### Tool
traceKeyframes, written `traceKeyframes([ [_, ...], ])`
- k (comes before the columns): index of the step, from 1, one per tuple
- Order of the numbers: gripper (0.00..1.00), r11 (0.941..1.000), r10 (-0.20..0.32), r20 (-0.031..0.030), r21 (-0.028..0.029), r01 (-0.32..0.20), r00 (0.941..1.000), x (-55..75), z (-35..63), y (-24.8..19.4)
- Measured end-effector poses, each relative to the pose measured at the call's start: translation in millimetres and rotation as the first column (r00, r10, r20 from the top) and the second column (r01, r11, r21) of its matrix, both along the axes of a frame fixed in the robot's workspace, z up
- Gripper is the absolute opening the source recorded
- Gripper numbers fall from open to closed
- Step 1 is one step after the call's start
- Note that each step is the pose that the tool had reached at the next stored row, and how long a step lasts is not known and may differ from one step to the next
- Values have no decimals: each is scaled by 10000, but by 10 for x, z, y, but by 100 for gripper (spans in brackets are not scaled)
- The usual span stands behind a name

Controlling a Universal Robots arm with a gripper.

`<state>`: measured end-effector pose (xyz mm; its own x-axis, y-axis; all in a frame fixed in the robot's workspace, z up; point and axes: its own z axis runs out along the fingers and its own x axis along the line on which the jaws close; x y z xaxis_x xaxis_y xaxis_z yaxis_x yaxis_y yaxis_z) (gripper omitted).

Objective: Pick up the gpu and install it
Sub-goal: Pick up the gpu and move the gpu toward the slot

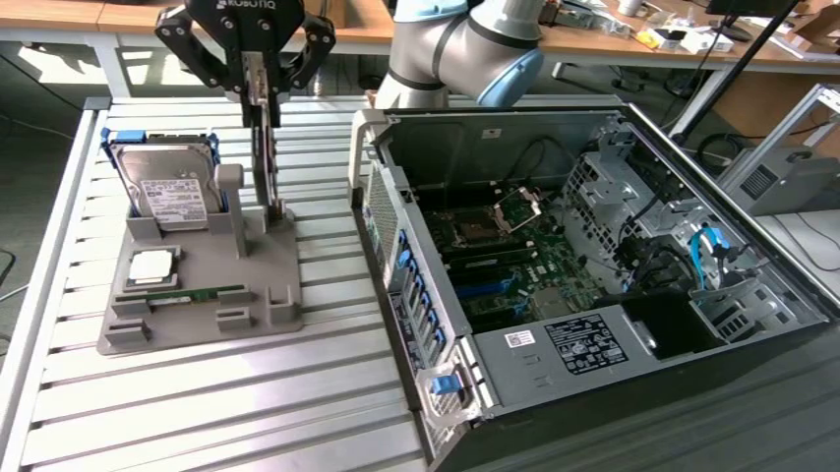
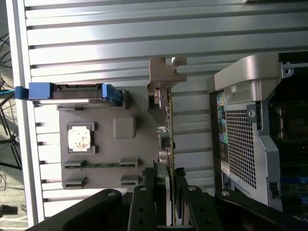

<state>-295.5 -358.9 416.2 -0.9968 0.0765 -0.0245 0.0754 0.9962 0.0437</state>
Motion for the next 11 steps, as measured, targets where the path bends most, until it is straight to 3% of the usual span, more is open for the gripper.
traceKeyframes([
  [11, 27, 10000, 0, 0, 0, 0, 10000, 0, 52, 0],
])
